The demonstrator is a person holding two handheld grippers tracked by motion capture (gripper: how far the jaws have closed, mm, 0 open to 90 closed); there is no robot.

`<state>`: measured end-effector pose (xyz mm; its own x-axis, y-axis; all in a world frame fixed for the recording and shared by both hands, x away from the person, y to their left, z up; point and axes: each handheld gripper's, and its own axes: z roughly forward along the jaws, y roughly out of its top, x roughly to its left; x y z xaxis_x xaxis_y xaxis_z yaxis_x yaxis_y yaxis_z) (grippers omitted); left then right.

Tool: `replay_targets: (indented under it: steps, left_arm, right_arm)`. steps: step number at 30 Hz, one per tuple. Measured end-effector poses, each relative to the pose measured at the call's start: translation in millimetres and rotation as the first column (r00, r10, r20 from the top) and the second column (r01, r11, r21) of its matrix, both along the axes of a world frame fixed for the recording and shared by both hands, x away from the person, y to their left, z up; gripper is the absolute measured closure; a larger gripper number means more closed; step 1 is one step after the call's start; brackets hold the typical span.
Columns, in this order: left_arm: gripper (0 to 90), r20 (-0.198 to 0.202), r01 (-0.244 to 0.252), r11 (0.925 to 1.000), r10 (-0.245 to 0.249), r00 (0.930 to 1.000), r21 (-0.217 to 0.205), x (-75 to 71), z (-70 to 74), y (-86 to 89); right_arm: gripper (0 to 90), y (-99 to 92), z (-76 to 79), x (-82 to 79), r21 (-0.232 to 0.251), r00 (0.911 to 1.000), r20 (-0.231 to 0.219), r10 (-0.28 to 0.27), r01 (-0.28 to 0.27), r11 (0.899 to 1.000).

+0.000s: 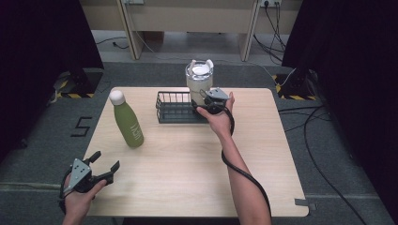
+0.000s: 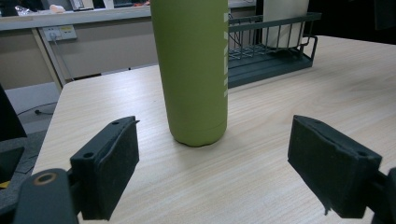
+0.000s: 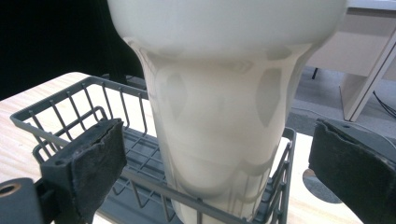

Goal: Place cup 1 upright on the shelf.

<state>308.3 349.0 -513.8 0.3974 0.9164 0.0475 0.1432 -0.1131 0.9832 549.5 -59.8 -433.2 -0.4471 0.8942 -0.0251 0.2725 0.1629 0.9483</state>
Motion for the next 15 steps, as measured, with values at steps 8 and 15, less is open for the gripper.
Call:
replay_targets:
  steps: [8,15]
  left_arm:
    - [15.6,0.001,-0.007,1.0,0.007,1.0,0.002,-0.5,0.4,0.4]
    - [15.6,0.002,-0.007,1.0,0.007,1.0,0.001,-0.7,0.7,0.2]
  right_arm:
    - [5.3,-5.6,4.2,-10.4,0.015,1.0,0.002,-0.005,0.005,1.0]
    - [6.3,-13.9,7.8,-20.2,0.01,1.0,-0.001,-0.006,0.006,1.0]
